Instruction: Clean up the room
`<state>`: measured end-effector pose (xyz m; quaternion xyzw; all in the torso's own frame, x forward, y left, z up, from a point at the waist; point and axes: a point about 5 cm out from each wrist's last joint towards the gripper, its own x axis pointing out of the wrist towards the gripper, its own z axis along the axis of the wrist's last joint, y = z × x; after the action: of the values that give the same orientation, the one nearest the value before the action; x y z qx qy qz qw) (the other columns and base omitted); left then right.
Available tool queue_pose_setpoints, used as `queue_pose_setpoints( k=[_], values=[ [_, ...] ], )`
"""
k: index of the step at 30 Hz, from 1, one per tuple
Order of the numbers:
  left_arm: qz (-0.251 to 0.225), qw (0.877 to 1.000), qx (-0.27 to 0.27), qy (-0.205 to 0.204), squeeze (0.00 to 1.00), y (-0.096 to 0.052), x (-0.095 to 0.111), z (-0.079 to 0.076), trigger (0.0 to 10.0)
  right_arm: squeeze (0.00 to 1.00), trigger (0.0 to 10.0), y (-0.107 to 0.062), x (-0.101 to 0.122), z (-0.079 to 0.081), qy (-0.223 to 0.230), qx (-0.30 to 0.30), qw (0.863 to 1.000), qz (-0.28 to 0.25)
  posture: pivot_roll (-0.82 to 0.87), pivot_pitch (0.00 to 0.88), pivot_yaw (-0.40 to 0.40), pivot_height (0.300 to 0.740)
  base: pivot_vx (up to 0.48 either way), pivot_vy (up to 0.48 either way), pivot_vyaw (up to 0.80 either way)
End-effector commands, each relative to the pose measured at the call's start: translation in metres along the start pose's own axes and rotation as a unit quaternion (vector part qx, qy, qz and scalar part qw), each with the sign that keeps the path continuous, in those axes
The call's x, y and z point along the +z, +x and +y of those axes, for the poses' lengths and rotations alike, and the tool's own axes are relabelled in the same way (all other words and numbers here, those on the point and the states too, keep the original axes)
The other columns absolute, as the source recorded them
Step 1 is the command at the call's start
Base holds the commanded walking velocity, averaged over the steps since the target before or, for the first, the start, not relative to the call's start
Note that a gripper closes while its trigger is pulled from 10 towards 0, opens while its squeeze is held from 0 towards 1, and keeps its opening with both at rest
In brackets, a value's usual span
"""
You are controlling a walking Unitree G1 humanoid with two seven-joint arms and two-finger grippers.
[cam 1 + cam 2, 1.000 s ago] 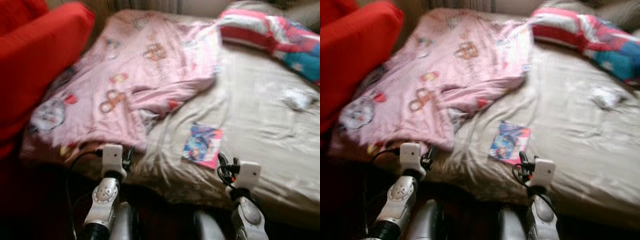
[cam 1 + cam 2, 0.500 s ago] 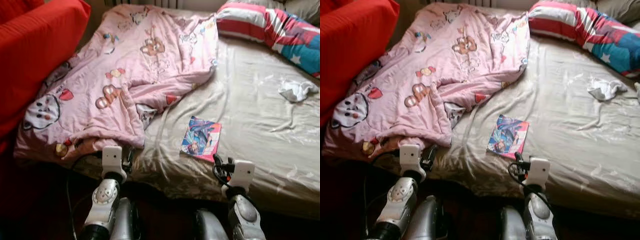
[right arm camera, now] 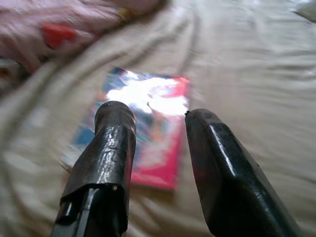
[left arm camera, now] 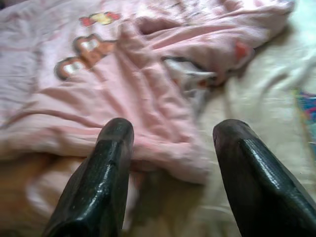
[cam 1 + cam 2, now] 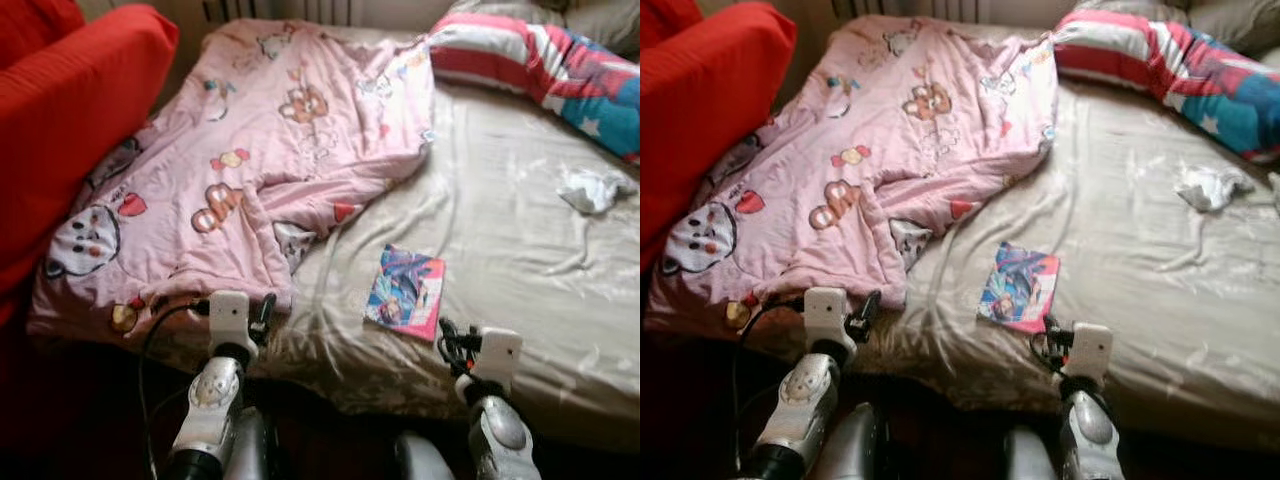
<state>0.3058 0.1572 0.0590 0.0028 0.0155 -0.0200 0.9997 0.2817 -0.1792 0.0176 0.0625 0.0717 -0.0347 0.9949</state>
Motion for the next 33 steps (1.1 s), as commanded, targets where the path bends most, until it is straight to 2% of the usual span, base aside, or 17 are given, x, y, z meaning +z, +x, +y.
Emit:
queue_pose_setpoints(
  k=[1, 12, 23, 33],
  values=[
    [0.007, 1.0, 0.001, -0.003, 0.0, -0.002, -0.003, 0.0, 10.0, 0.0, 10.0, -0.006, -0.009, -0.005, 0.002, -0.011, 1.0, 0.017, -0.12, 0.215, 0.017, 0.637, 0.315, 0.0, 0.0],
    [0.007, 1.0, 0.003, -0.002, 0.0, -0.002, -0.002, 0.0, 10.0, 0.0, 10.0, -0.003, -0.009, -0.007, 0.002, -0.014, 1.0, 0.02, -0.12, 0.223, 0.017, 0.637, 0.308, 0.0, 0.0],
    [0.011, 1.0, 0.0, 0.0, 0.0, -0.002, -0.003, 0.001, 10.0, 0.0, 10.0, 0.002, -0.006, -0.009, -0.003, -0.027, 0.999, 0.025, -0.12, 0.233, 0.021, 0.637, 0.0, 0.0, 0.0],
    [0.013, 1.0, -0.003, 0.002, 0.0, -0.001, -0.003, 0.0, 10.0, 0.0, 10.0, 0.004, 0.003, 0.0, -0.006, -0.022, 1.0, -0.002, -0.12, 0.238, 0.023, 0.637, 0.0, 0.0, -0.67]
  ],
)
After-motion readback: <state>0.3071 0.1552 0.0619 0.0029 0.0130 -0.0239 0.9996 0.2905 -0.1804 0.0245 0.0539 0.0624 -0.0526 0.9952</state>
